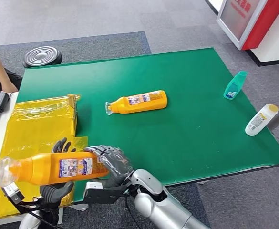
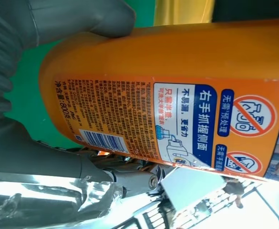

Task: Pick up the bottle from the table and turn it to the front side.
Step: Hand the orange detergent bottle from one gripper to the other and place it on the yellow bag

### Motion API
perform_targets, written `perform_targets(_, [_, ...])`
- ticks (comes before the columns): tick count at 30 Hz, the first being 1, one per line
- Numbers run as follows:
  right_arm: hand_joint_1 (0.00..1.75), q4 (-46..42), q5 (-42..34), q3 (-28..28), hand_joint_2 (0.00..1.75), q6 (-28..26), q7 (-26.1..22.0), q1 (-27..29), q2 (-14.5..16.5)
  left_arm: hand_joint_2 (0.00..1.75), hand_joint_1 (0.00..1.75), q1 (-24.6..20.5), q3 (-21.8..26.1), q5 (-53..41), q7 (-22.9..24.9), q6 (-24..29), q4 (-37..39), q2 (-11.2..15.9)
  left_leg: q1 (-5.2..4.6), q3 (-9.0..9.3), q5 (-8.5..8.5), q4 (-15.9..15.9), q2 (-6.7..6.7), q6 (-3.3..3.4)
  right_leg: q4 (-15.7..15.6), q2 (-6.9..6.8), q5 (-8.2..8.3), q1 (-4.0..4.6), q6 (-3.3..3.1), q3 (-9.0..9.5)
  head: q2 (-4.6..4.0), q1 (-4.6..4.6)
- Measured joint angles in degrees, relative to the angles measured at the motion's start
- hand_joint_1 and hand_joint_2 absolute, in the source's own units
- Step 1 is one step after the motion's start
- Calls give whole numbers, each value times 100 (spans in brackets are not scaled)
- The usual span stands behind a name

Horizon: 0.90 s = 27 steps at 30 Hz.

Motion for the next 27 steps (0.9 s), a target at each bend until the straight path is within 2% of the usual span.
perform_targets(12, [175, 385, -18, 150, 175, 55, -40, -78, 144, 175, 0, -106, -345, -11, -40, -18, 232, 202, 0, 0, -1, 0, 0, -3, 0, 0, -1, 2, -1, -1, 0, -1])
perform_targets(21, [175, 824, -97, 159, 175, 2, -50, -144, 217, 175, 0, -160, -560, -731, -310, 523, 191, 305, 0, 0, -1, 0, 0, -2, 0, 0, 1, 2, -2, -1, 1, -1])
perform_targets(27, [175, 1081, -92, 118, 175, -40, -46, -195, 243, 175, 0, -133, -644, -1006, -340, 683, -154, 302, 0, 0, -1, 0, 0, -3, 0, 0, 1, 2, -3, -1, 0, -1])
